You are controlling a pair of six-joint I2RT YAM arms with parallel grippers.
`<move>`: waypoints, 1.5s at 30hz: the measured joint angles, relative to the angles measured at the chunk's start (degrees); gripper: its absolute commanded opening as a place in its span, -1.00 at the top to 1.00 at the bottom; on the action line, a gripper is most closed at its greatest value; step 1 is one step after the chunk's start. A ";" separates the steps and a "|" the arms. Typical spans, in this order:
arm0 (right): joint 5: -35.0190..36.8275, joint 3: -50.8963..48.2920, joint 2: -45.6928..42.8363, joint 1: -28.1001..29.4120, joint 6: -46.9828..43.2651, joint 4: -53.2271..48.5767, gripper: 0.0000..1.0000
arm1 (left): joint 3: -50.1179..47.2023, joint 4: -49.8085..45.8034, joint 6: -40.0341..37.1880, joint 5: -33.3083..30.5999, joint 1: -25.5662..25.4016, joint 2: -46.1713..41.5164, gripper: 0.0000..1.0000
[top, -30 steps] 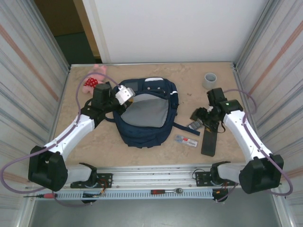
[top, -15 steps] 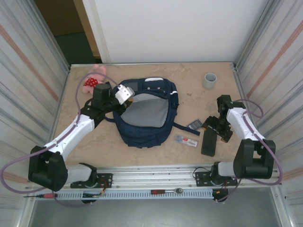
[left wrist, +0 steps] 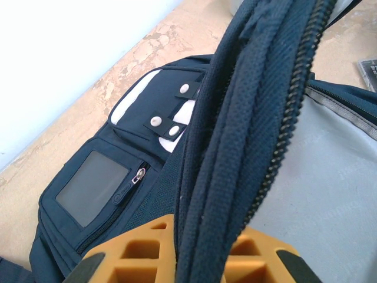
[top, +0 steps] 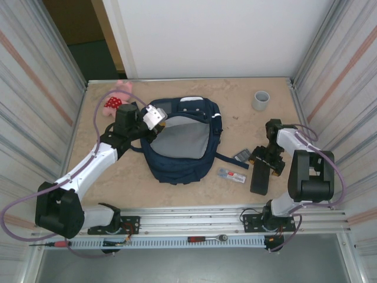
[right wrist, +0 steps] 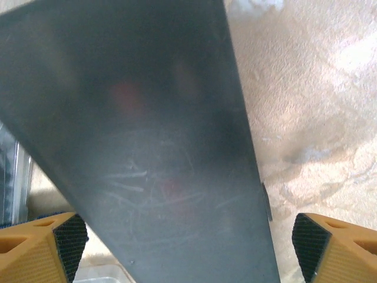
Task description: Pack books, pencil case, and school supplies into a backpack
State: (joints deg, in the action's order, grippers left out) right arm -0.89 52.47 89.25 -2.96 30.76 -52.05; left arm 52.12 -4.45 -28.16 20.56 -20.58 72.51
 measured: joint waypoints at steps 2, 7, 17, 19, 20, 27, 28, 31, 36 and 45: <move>0.04 0.00 0.48 -0.63 0.07 0.46 -0.80 | 0.00 0.00 0.00 0.00 0.00 0.00 1.00; -0.39 -0.15 1.11 -1.27 0.20 1.55 -0.76 | 0.00 -0.02 0.00 0.00 0.00 0.00 1.00; -1.40 -1.55 2.23 0.48 -0.17 2.03 -0.22 | 0.00 0.00 0.66 0.46 0.00 0.02 1.00; -1.03 -1.27 2.34 0.76 -0.20 1.75 -0.18 | 0.00 0.00 0.79 0.46 0.00 0.02 1.00; -0.74 -1.20 2.32 0.98 -0.17 1.70 -0.16 | 0.00 -0.02 0.92 0.46 0.00 0.02 1.00; -0.46 -1.14 -6.19 1.95 -0.68 1.44 -0.08 | 0.00 -0.09 1.51 0.68 0.00 0.02 1.00; -0.57 -1.09 -9.14 2.38 -1.14 1.51 -0.07 | 0.02 -0.09 1.60 0.70 0.00 0.02 1.00; -2.12 -0.81 -20.33 4.17 -2.78 3.06 -0.05 | 0.04 -0.20 2.36 0.94 0.15 0.00 1.00; -8.83 -1.16 -37.33 6.82 -5.38 12.28 -0.01 | 0.04 -0.13 4.07 2.05 0.72 0.00 1.00; -12.92 0.02 -38.88 29.05 -23.41 27.71 -0.02 | 1.36 -0.59 8.66 4.55 2.12 0.02 1.00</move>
State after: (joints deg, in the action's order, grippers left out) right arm -13.80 52.49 50.37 26.09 7.35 -24.34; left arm 53.47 -5.04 -19.51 25.10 -18.46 72.53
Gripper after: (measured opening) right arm 0.676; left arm 0.111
